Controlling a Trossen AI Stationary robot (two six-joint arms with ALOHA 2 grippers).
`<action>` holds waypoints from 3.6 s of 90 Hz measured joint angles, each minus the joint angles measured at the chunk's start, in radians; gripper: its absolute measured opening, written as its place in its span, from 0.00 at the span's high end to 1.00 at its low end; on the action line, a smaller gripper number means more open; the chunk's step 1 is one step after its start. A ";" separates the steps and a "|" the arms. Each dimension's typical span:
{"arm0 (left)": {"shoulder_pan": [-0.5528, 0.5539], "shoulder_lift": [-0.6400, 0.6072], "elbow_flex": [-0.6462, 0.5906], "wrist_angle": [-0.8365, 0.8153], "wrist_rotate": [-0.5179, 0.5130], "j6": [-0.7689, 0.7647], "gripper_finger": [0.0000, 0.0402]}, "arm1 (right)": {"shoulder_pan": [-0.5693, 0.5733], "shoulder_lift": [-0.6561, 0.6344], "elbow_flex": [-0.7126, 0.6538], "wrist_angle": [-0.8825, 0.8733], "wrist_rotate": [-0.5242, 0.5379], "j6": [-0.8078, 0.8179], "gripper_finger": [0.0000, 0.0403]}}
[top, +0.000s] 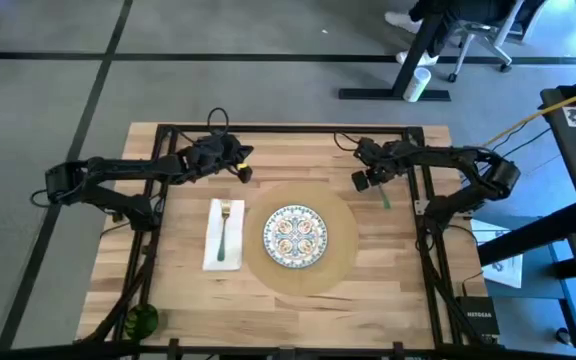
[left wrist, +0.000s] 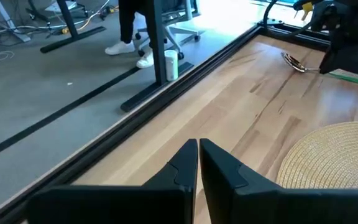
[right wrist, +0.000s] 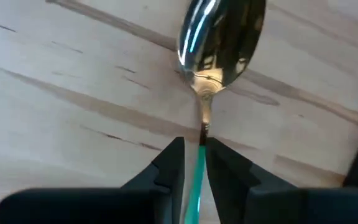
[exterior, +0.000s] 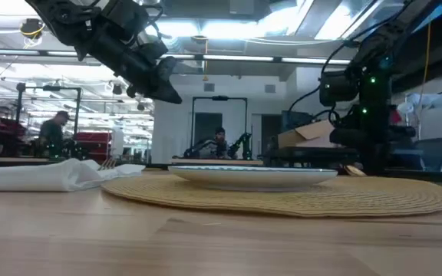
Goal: Set table place
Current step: Put the green spoon to the right of the blue patterned plate on the brown place mat
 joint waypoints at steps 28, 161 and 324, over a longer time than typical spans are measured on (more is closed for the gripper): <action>0.000 0.000 0.000 0.000 0.000 0.000 1.00 | 0.000 0.000 0.000 -0.009 0.033 0.000 0.87; 0.000 0.000 0.000 -0.001 0.000 0.000 1.00 | -0.013 0.058 0.002 0.042 0.008 -0.071 0.96; -0.062 0.000 0.000 -0.115 -0.181 0.016 1.00 | 0.690 0.113 0.164 0.161 -0.143 0.963 1.00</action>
